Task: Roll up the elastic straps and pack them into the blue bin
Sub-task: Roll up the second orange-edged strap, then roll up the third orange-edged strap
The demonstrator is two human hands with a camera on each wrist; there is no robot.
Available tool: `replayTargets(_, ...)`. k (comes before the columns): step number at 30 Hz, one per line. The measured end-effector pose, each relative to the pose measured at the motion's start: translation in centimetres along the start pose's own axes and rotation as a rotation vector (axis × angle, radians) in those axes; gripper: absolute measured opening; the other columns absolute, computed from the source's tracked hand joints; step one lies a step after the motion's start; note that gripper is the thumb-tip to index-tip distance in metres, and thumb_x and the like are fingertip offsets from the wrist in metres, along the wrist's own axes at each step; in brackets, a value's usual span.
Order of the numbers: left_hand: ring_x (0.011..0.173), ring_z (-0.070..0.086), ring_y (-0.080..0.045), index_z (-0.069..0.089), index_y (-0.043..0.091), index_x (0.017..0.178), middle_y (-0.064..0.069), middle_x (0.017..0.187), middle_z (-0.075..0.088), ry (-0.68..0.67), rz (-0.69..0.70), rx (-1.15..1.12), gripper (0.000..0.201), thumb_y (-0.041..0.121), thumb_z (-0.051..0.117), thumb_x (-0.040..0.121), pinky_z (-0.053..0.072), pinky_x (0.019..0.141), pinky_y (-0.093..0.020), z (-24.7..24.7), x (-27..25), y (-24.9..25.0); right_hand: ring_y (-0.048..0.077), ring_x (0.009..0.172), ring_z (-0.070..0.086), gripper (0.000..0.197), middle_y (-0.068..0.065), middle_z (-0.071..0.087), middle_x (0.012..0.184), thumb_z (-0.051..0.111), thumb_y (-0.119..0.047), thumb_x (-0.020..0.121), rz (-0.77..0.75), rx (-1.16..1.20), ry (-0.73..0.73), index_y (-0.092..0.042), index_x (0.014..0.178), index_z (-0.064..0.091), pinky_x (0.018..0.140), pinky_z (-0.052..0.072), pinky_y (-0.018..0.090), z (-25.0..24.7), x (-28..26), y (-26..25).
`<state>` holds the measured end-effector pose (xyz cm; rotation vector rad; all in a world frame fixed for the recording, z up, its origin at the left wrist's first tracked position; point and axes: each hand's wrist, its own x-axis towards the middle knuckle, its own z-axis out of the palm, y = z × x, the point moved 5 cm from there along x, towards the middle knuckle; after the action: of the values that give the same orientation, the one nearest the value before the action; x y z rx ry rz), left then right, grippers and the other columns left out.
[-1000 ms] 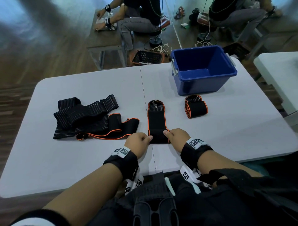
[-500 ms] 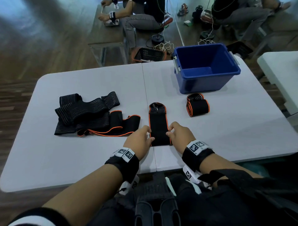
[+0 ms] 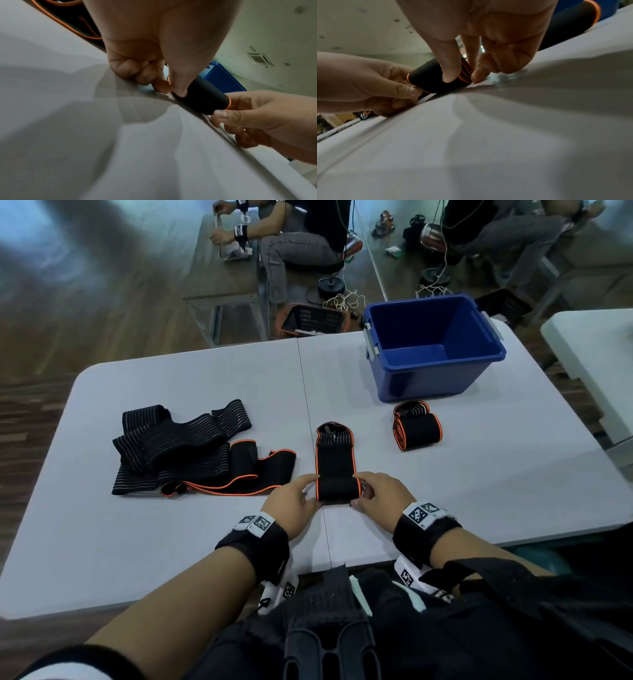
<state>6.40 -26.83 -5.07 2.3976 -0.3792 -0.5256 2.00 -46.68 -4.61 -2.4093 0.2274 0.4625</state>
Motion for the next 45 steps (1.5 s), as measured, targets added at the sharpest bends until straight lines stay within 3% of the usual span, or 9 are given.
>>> replayTargets(6,0.087,0.064,-0.017,0.064,0.023,0.127,0.001,0.093,0.068,0.051,-0.076,-0.13,0.032,0.035,0.058,0.098,0.043,0.076,-0.026,-0.5,1.1,0.6,0.021,0.09,0.062,0.021,0.0,0.068,0.093,0.061,-0.035,0.095,0.05,0.167,0.04,-0.018,0.105,0.067,0.076,0.047,0.032,-0.6,1.1,0.2)
replayTargets(10,0.092,0.067,-0.021,0.069,0.019,0.115,-0.002,0.095,0.072,0.07,-0.146,-0.193,0.03,0.041,0.055,0.099,0.049,0.081,-0.029,-0.5,1.9,0.5,0.025,0.072,0.057,0.034,0.004,0.06,0.072,0.056,-0.041,0.098,0.087,0.16,0.055,-0.014,0.077,0.058,0.067,0.043,0.034,-0.9,2.2,0.1)
replayTargets(13,0.087,0.066,-0.019,0.071,0.018,0.104,0.001,0.089,0.071,0.079,-0.161,-0.153,0.032,0.044,0.054,0.099,0.05,0.079,-0.031,-0.8,2.8,0.6,0.033,0.075,0.062,0.047,0.017,0.066,0.078,0.049,-0.045,0.1,0.089,0.144,0.056,-0.005,0.076,0.059,0.072,0.049,0.04,-1.2,2.8,-0.2)
replayTargets(17,0.066,0.056,-0.018,0.069,0.01,0.081,0.002,0.066,0.059,0.096,-0.177,-0.072,0.046,0.048,0.051,0.1,0.04,0.06,-0.029,-1.3,3.8,1.0,0.032,0.077,0.063,0.053,0.014,0.067,0.079,0.042,-0.048,0.102,0.118,0.109,0.035,-0.006,0.076,0.061,0.073,0.048,0.038,-1.6,3.6,-0.4)
replayTargets(23,0.064,0.058,-0.021,0.067,0.007,0.079,-0.004,0.067,0.061,0.087,-0.234,0.023,0.054,0.053,0.047,0.1,0.047,0.065,-0.035,-1.4,5.0,1.5,0.025,0.068,0.057,0.055,0.005,0.057,0.067,0.039,-0.052,0.102,0.209,0.107,0.053,-0.012,0.067,0.055,0.063,0.039,0.032,-2.5,4.4,-0.6)
replayTargets(28,0.08,0.063,-0.016,0.063,0.02,0.089,0.004,0.082,0.066,0.218,-0.241,-0.13,0.023,0.042,0.064,0.093,0.051,0.075,-0.032,-1.6,5.7,2.4,0.026,0.073,0.069,0.029,0.003,0.067,0.078,0.063,-0.047,0.086,0.265,0.38,0.233,-0.022,0.078,0.051,0.072,0.058,0.044,-2.7,4.4,0.6)
replayTargets(32,0.087,0.067,-0.014,0.068,0.019,0.103,0.009,0.086,0.068,0.219,-0.216,-0.231,0.022,0.039,0.064,0.094,0.054,0.086,-0.034,-1.0,6.4,3.5,0.017,0.087,0.065,0.012,-0.007,0.065,0.085,0.065,-0.029,0.091,0.257,0.401,0.323,-0.02,0.095,0.059,0.081,0.05,0.03,-3.9,3.8,0.8)
replayTargets(38,0.092,0.062,-0.011,0.063,0.018,0.124,0.01,0.096,0.064,0.141,-0.149,-0.281,0.031,0.035,0.061,0.097,0.047,0.09,-0.025,0.5,6.8,6.2,0.018,0.093,0.061,0.021,0.001,0.061,0.11,0.063,-0.021,0.093,0.194,0.421,0.428,-0.017,0.113,0.058,0.081,0.042,0.026,-5.4,2.7,1.4)
replayTargets(45,0.095,0.066,-0.012,0.064,0.02,0.119,0.011,0.099,0.068,0.111,-0.115,-0.229,0.028,0.03,0.065,0.094,0.051,0.095,-0.032,-1.2,6.9,6.0,0.012,0.092,0.061,0.023,-0.002,0.06,0.11,0.062,-0.018,0.093,0.188,0.467,0.456,-0.021,0.115,0.054,0.085,0.047,0.027,-5.9,1.8,1.9)
